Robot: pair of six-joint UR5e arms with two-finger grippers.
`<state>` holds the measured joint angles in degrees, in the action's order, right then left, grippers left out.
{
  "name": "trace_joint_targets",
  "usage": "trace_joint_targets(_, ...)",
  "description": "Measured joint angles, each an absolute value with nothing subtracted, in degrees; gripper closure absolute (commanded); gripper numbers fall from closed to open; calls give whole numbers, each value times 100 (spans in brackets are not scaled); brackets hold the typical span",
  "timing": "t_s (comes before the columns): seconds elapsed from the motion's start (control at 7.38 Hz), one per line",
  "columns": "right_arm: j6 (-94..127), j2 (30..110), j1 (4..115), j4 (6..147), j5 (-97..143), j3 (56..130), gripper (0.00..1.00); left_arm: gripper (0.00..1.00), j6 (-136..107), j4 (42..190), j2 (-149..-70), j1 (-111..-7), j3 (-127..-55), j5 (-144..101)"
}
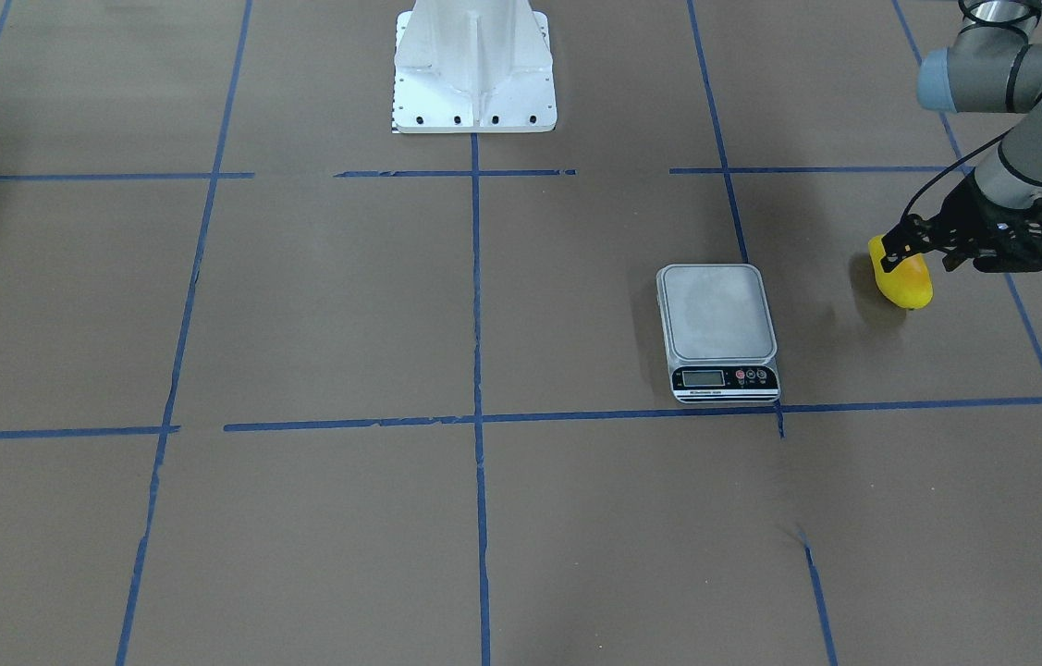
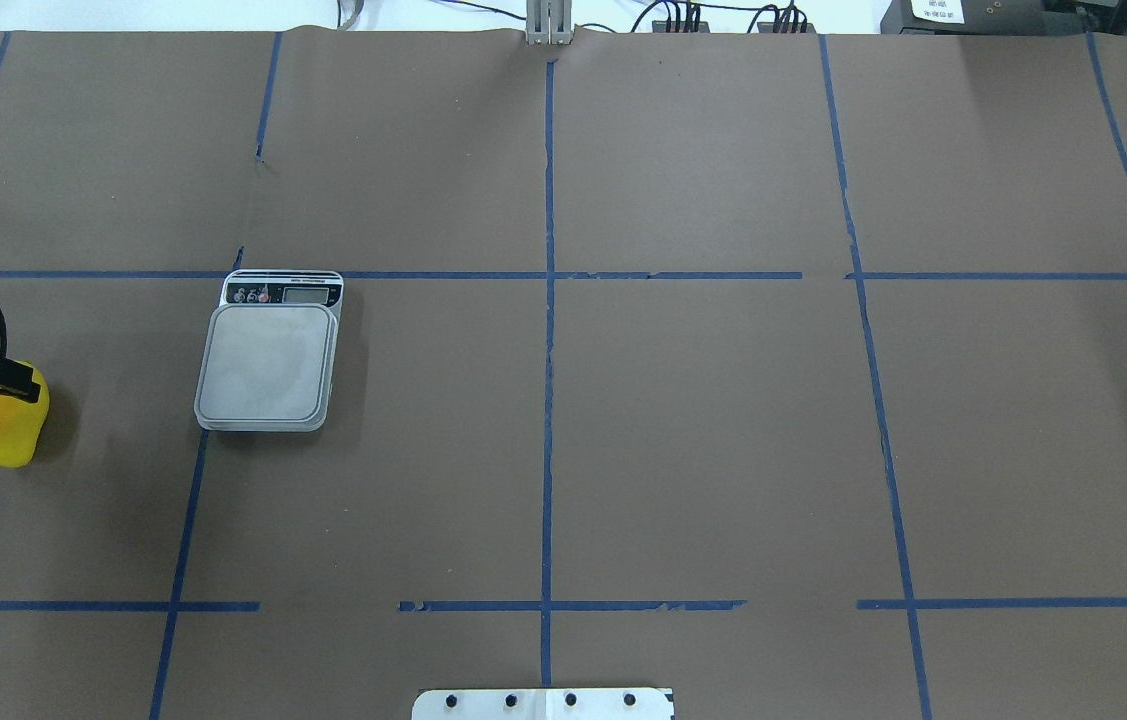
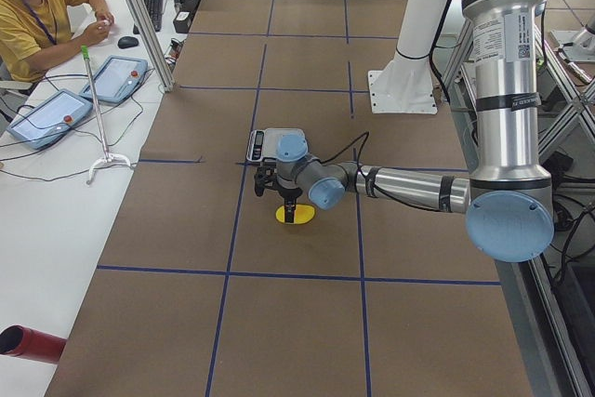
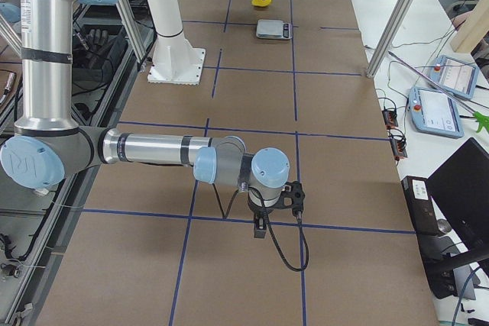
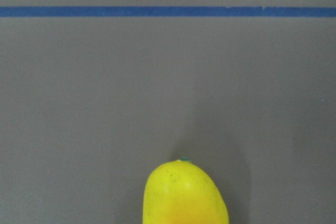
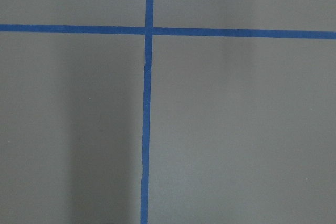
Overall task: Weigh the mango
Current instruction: 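Lower the left gripper onto the yellow mango and close on it, then carry the mango with the left gripper onto the silver scale's pan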
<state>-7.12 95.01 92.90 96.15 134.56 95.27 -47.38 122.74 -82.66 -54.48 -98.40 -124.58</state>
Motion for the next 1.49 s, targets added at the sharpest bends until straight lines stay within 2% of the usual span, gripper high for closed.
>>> trace_joint_targets(0.41,-712,9501,9290,9615,13456,9527,0,3,-4768,12275,-8301,-5299,-9707,-12462)
trace_joint_targets(0.54,-712,9501,9290,9615,13456,9527,0,9,-4755,12280,-8309,-5278,-9649,-12463)
trace_joint_targets(0.68,-712,9501,9290,9615,13456,9527,0,21,-4737,12289,-8312,-5261,-9597,-12463)
trace_joint_targets(0.81,-712,9501,9290,9615,13456,9527,0,74,-4732,12293,-8316,-5242,-9564,-12463)
trace_joint_targets(0.95,-712,9501,9290,9615,13456,9527,0,100,-4729,12293,-8326,-5221,-9557,-12470)
trace_joint_targets(1.22,-712,9501,9290,9615,13456,9527,0,100,-4754,12244,-8362,-5220,-9779,-12535)
trace_joint_targets(1.49,-712,9501,9290,9615,13456,9527,0,100,-4847,11714,-8465,-5255,-10659,-12786)
